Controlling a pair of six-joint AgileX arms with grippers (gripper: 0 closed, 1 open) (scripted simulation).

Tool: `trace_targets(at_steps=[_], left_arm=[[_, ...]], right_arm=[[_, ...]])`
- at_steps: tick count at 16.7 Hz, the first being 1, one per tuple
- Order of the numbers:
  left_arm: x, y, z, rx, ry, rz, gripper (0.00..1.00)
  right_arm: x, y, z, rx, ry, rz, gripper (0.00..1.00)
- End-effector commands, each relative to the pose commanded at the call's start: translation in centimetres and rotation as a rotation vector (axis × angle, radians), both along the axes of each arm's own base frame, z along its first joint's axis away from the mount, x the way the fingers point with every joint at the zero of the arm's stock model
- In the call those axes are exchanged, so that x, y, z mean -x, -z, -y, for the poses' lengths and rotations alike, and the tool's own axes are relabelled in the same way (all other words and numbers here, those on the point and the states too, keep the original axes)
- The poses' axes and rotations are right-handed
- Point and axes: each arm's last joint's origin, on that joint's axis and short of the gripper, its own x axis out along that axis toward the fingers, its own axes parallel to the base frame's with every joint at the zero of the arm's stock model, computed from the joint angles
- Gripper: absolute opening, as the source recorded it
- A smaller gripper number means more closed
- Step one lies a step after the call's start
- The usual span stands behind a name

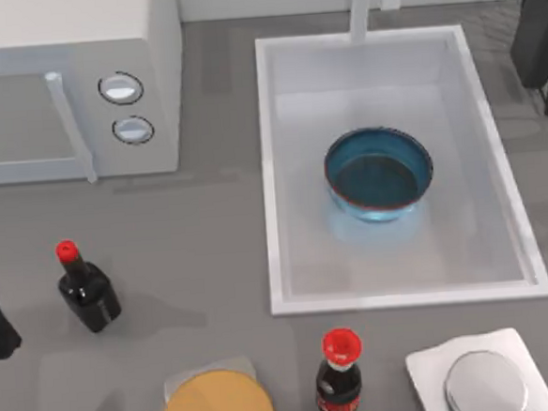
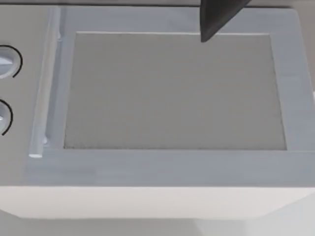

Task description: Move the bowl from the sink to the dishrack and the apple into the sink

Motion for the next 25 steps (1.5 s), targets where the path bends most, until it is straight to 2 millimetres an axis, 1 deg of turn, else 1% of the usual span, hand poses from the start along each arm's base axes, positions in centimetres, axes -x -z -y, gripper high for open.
trace_targets(at_steps=[2, 4, 5, 7, 9, 10, 12, 14, 16, 18, 21, 23, 25], left_arm=[[0.0, 0.0, 0.0, 0.0, 0.0, 0.0, 1.0], [0.0, 0.0, 0.0, 0.0, 0.0, 0.0, 1.0], [0.0, 0.0, 0.0, 0.0, 0.0, 0.0, 1.0], [0.0, 0.0, 0.0, 0.0, 0.0, 0.0, 1.0], [0.0, 0.0, 0.0, 0.0, 0.0, 0.0, 1.0], [0.0, 0.0, 0.0, 0.0, 0.0, 0.0, 1.0], [0.0, 0.0, 0.0, 0.0, 0.0, 0.0, 1.0], [0.0, 0.0, 0.0, 0.0, 0.0, 0.0, 1.0], [0.0, 0.0, 0.0, 0.0, 0.0, 0.0, 1.0], [0.0, 0.0, 0.0, 0.0, 0.0, 0.0, 1.0], [0.0, 0.0, 0.0, 0.0, 0.0, 0.0, 1.0], [0.0, 0.0, 0.0, 0.0, 0.0, 0.0, 1.0], [0.0, 0.0, 0.0, 0.0, 0.0, 0.0, 1.0]], right_arm=[[-2.4, -2.7, -0.9, -0.029, -0.016, -0.118, 1.0], [-5.7, -4.8, -2.2, -0.047, -0.027, -0.254, 1.0], [-7.7, -5.6, -3.1, -0.051, -0.03, -0.325, 1.0], [-12.0, -6.4, -5.1, -0.048, -0.033, -0.468, 1.0], [-16.5, -6.0, -7.7, -0.032, -0.032, -0.606, 1.0], [-18.7, -5.4, -9.1, -0.019, -0.03, -0.672, 1.0], [-22.8, -3.4, -12.1, 0.013, -0.025, -0.794, 1.0], [-26.3, -0.5, -15.1, 0.053, -0.019, -0.901, 1.0], [-29.0, 2.9, -18.0, 0.095, -0.014, -0.989, 1.0], [-30.7, 6.3, -20.6, 0.134, -0.011, -1.055, 1.0], [-32.2, 10.6, -23.4, 0.179, -0.011, -1.115, 1.0], [-32.5, 12.5, -24.5, 0.196, -0.013, -1.133, 1.0], [-32.7, 13.4, -25.1, 0.204, -0.015, -1.14, 1.0]])
